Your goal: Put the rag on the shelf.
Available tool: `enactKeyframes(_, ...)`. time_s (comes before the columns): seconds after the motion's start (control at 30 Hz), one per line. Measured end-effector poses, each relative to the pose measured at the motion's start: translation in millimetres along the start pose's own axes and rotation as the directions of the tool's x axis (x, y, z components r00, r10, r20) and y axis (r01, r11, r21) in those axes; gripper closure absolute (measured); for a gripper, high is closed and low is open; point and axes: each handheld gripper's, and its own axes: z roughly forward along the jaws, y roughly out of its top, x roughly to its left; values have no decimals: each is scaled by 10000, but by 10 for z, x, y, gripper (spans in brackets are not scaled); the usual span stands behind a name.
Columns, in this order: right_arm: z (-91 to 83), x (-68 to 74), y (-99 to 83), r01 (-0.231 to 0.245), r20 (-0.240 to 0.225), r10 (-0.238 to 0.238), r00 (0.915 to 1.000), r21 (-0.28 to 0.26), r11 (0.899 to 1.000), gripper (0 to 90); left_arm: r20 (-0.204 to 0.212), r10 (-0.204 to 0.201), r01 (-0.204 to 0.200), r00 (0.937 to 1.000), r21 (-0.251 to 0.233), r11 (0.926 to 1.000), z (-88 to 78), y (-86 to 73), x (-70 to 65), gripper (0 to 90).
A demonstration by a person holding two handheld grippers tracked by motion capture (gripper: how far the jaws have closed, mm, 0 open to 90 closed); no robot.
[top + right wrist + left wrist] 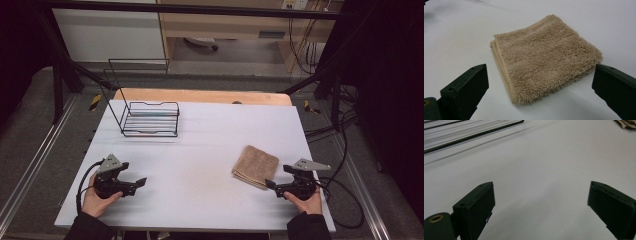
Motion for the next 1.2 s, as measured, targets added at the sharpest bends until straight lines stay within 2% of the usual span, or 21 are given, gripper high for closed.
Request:
enactKeyframes(0.23, 3, 13, -2, -18, 32, 18, 10000, 36, 10000, 13, 34, -1, 0, 10000, 15, 10000, -8, 0, -1, 76)
enactKeyframes(0.7, 79, 128, 58, 328, 96, -331, 9994, 296, 9990, 18, -14, 4, -4, 10000, 61, 10000, -17, -8, 14, 76)
enactKeyframes(1.2, 251, 355, 169, 540, 128, -547, 9984, 527, 9971, 87, -73, -25, 26, 10000, 56, 10000, -11, 3, 19, 76)
